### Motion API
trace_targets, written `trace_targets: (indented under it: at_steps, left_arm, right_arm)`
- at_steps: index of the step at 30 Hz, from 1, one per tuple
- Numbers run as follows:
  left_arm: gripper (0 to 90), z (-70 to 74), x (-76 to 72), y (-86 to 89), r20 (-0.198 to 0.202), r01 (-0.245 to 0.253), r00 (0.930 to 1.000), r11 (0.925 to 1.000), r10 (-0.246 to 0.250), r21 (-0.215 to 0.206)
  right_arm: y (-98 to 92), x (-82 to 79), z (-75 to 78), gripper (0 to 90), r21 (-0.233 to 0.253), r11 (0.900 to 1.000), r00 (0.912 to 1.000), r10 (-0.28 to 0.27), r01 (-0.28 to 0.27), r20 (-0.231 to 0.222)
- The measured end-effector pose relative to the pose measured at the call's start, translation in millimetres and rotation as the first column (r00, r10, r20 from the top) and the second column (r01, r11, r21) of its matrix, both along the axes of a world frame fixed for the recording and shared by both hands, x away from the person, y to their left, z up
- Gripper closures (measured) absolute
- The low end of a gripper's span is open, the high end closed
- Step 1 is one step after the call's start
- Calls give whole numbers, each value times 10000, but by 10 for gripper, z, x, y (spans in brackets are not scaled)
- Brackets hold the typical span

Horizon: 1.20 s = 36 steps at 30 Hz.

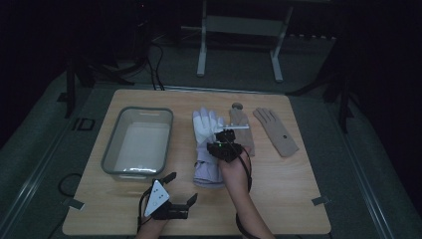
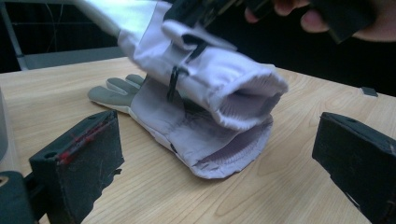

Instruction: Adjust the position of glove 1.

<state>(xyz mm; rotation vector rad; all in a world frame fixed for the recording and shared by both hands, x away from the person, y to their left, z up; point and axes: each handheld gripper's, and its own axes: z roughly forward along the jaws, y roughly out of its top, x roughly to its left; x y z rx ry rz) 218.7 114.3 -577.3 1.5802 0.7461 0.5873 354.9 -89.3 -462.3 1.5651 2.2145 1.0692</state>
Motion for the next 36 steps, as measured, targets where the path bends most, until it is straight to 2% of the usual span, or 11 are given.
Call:
trace_targets:
  at_steps: [3, 9, 19, 23, 26, 28, 29, 31, 33, 34, 36]
  left_arm:
    - [19, 0, 2, 0, -14, 35, 10000, 10000, -35, -17]
    - [19, 0, 3, -4, -19, 60, 10000, 10000, -60, -15]
    - [18, 1, 7, -4, -68, 61, 10000, 10000, -61, -35]
    - [19, 2, 8, -6, -91, 37, 10000, 10000, -38, -32]
    - [19, 3, 5, -8, -77, 7, 10000, 10000, -7, 44]
    - [19, 4, 6, -11, -92, 20, 10000, 10000, -19, 93]
    - [19, 5, 8, -14, -119, -15, 9999, 9999, 16, 100]
    - [19, 6, 12, -17, -161, -72, 9998, 9999, 74, 92]
    - [19, 5, 13, -13, -168, -79, 9998, 9999, 80, 69]
    - [19, 7, 15, -13, -166, -121, 9998, 9998, 123, 145]
    - [19, 18, 13, -10, -126, -128, 9998, 9999, 129, 56]
  right_arm:
    - [16, 28, -98, 777, -216, 9995, 9996, -239, 236, -146]
    - [18, 89, -324, 756, -633, 9975, 9986, -328, 300, -423]
    - [3, 137, -478, 635, -403, 9991, 9975, -117, 89, -694]
    - [-10, 108, -390, 496, -367, 9988, 9984, 303, -320, -471]
    - [-52, 100, -309, 450, -251, 9978, 9979, 604, -610, -249]
    - [-130, 96, -207, 333, -117, 9971, 9971, 756, -754, 128]
    - [-220, 91, -122, 226, 85, 9964, 9956, 842, -847, 414]
    - [-308, 94, -55, 173, 347, 9940, 9935, 1024, -1041, 494]
    - [-342, 95, -37, 160, 359, 9940, 9934, 1015, -1036, 541]
    - [-395, 95, -12, 156, 221, 9941, 9920, 1039, -1058, 720]
    - [-518, 82, 31, 138, 210, 9884, 9831, 1471, -1502, 1093]
